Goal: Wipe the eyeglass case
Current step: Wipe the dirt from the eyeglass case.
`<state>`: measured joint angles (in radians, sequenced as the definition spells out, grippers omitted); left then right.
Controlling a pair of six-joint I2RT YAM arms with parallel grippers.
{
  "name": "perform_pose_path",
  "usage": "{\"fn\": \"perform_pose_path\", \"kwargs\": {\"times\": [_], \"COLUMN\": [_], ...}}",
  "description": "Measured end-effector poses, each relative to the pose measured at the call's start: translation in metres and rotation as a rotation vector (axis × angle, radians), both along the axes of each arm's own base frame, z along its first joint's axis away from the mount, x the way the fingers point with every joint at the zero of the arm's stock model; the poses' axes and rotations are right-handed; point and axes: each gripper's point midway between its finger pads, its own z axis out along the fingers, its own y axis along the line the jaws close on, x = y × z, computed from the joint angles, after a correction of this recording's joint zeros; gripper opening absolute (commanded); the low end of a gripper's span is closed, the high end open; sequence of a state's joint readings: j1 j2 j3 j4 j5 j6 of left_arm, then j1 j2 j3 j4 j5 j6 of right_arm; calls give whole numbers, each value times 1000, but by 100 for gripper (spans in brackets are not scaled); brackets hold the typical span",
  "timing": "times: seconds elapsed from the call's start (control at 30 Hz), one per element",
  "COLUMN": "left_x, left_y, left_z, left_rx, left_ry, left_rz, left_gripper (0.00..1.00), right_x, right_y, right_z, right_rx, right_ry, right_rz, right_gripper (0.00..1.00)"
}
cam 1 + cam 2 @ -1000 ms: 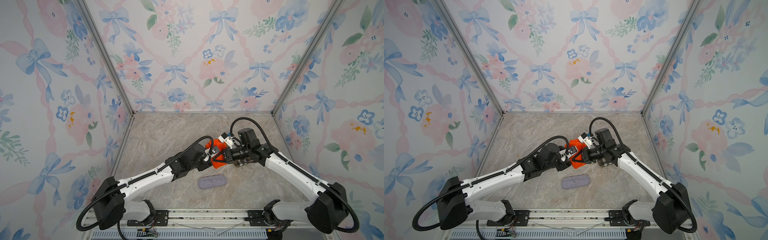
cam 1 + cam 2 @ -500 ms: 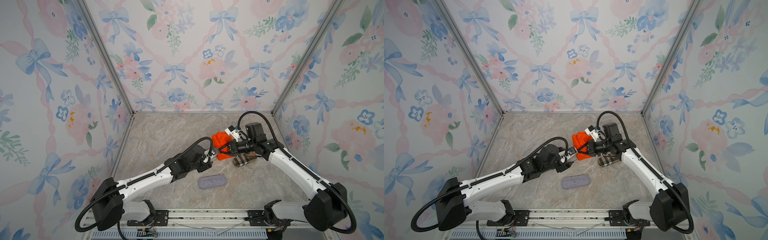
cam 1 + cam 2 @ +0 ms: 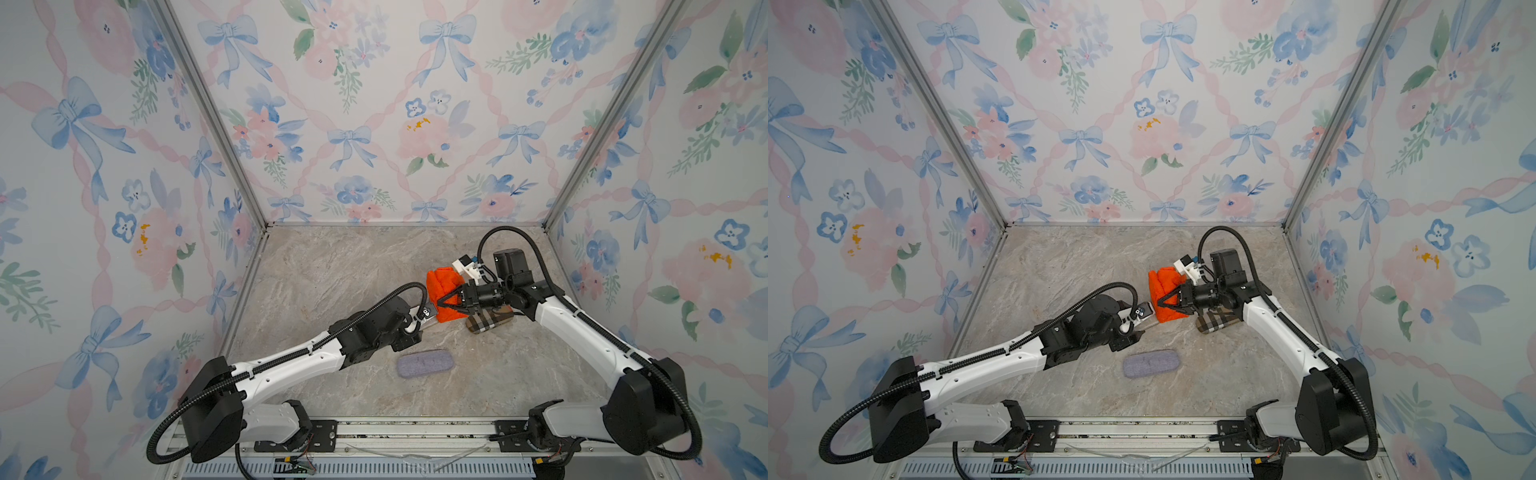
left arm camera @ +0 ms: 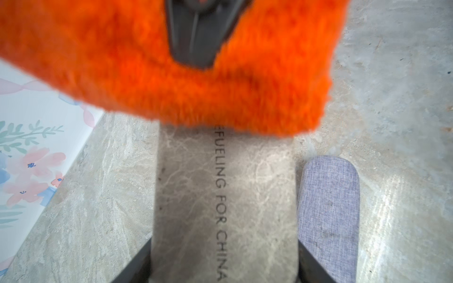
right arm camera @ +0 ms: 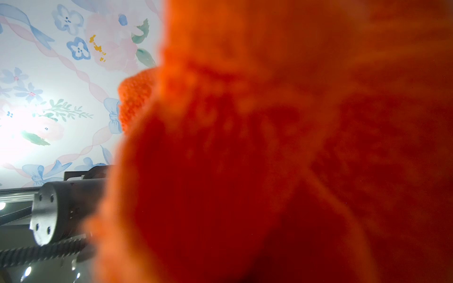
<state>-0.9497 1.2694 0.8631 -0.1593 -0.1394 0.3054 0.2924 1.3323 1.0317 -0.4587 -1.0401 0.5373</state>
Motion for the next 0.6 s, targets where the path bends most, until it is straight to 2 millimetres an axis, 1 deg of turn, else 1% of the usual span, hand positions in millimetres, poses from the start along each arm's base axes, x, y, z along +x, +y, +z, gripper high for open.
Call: {"fn": "perform_pose_path", "kwargs": {"times": [0.07, 0.23, 0.3, 0.33, 0.37, 0.43, 0.47, 0.53, 0.6], "left_x": [0, 4, 7, 9, 10, 12, 13, 15, 18], "left_y": [1, 3, 2, 1, 0, -2, -3, -5, -8], "left_z": [3, 10, 20, 26, 31, 35, 33, 28, 21], "left_rx": [-6, 0, 14, 22, 38, 89, 128, 217, 328], "left_ry": [-6, -28, -67, -93, -125, -188, -225, -295, -382], "left_rz": [3, 18, 27, 31, 33, 34, 33, 30, 21], "left_gripper": [31, 30, 29, 28, 26, 25, 23, 21, 21], "right_x": [3, 6, 10, 12, 14, 17, 18, 17, 16], "right_y": [-13, -36, -44, -48, -51, -52, -52, -50, -44], "right_z": [7, 27, 43, 54, 68, 96, 109, 126, 135], "right_rx": [-22, -96, -114, -122, -125, -118, -110, -96, -89], "right_ry": [-27, -94, -136, -163, -199, -270, -302, -342, -358], "right_rz": [-34, -124, -165, -185, -203, -223, -228, -230, -219], "right_gripper": [0, 0, 0, 0, 0, 0, 0, 0, 0]}}
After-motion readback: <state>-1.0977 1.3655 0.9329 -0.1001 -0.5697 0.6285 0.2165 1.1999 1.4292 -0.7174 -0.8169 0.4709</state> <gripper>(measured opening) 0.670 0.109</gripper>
